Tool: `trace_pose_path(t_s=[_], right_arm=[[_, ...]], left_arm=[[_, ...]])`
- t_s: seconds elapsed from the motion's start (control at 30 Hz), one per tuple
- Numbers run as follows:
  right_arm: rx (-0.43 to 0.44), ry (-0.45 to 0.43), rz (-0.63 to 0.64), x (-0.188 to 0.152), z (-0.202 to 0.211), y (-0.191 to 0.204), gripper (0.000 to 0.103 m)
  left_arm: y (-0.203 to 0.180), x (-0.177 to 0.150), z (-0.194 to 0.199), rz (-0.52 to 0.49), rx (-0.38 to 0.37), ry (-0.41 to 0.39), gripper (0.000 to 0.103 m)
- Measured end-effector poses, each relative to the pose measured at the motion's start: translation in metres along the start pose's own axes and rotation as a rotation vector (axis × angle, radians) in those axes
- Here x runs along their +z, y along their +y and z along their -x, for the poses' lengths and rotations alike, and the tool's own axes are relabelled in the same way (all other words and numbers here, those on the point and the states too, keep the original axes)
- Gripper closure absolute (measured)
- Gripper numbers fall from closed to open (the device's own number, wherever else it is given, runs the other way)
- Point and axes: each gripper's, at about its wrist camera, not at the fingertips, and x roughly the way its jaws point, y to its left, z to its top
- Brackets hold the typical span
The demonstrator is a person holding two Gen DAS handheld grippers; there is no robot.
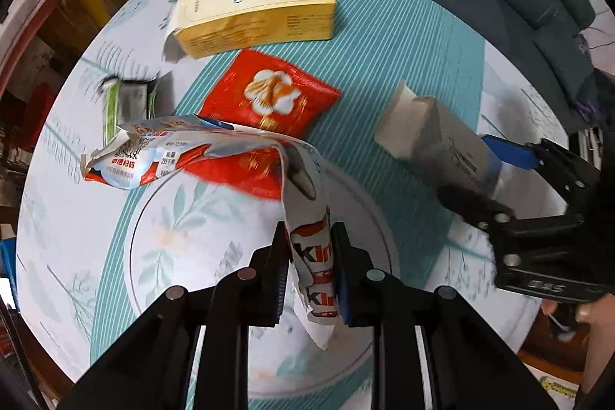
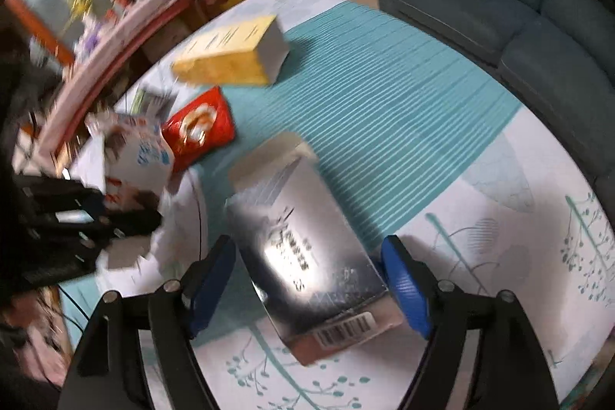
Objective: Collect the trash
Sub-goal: 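Grasp the Kinder wrapper with the left tool while the right tool grasps the silver earplugs box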
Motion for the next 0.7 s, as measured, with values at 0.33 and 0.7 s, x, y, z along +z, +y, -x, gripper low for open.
trace_pose_path(t_s=[0.33, 0.7], right_arm=[[-0.166, -0.005, 0.131, -0.019, -0.01, 0.04, 0.037], [-0.123, -0.048, -0.085, -0.067, 0.019, 0.07, 0.039]], left_arm=[[0.032, -0.04, 0.033, -0.013, -0.046, -0.055, 0.084], [0.062, -0.089, 0.083, -0.038, -0.097, -0.108, 0.084]])
